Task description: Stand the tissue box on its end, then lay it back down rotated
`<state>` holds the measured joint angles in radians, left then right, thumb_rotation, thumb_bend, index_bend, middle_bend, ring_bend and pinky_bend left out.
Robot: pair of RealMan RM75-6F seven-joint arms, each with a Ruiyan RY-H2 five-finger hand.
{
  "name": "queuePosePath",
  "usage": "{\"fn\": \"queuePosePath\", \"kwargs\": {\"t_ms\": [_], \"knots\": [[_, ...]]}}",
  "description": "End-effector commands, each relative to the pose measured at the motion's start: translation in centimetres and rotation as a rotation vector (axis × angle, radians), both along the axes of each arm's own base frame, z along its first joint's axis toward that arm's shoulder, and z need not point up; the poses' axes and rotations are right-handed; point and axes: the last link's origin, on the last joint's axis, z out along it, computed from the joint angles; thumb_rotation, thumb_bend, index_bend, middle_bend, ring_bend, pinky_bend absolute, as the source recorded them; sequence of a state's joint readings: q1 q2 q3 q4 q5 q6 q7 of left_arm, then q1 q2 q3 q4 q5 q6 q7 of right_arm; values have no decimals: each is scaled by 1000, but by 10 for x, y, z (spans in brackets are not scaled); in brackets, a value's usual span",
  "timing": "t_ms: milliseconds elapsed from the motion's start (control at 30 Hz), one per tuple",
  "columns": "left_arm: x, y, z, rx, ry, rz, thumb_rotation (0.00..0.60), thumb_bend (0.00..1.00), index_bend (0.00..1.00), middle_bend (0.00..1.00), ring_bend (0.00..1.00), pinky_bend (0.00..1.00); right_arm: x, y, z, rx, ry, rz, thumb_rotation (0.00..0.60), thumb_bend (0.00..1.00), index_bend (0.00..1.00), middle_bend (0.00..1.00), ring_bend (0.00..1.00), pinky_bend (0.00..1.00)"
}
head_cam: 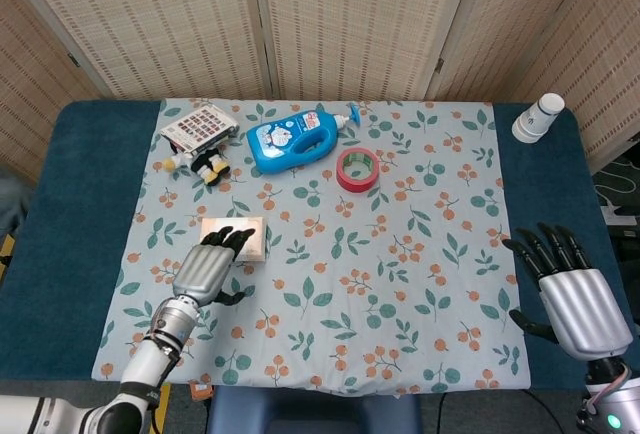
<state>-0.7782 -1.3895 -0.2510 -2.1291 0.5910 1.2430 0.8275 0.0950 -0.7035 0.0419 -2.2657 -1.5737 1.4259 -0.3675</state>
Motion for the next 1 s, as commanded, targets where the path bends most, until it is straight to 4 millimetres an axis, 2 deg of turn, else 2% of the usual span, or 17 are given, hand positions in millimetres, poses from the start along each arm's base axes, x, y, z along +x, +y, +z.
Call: {"fn": "queuePosePath", "kwargs": {"t_ms": [33, 200, 367, 700, 1000], "knots": [[36, 23, -24, 114, 32, 26, 600, 207, 21, 123, 36, 128, 1, 1, 1, -3, -7, 5, 600, 114, 170, 106, 0, 66], [54, 30, -37, 162, 84, 40, 600, 205, 31, 123, 26, 125, 0, 1, 4, -4, -17, 4, 600, 114, 170, 106, 0, 66], [62, 37, -49, 175, 167, -16, 600, 204, 32, 122, 19, 130, 1, 1, 6, -1, -28, 6, 600, 114, 169, 106, 0, 66], [49, 47, -80, 136, 288, 2, 600, 203, 46, 122, 0, 125, 1, 1, 9, -4, -38, 4, 600, 115, 169, 107, 0, 66], [41, 59, -89, 129, 365, -10, 600, 204, 64, 125, 0, 130, -1, 1, 13, -14, -45, 0, 600, 115, 169, 107, 0, 66]]}}
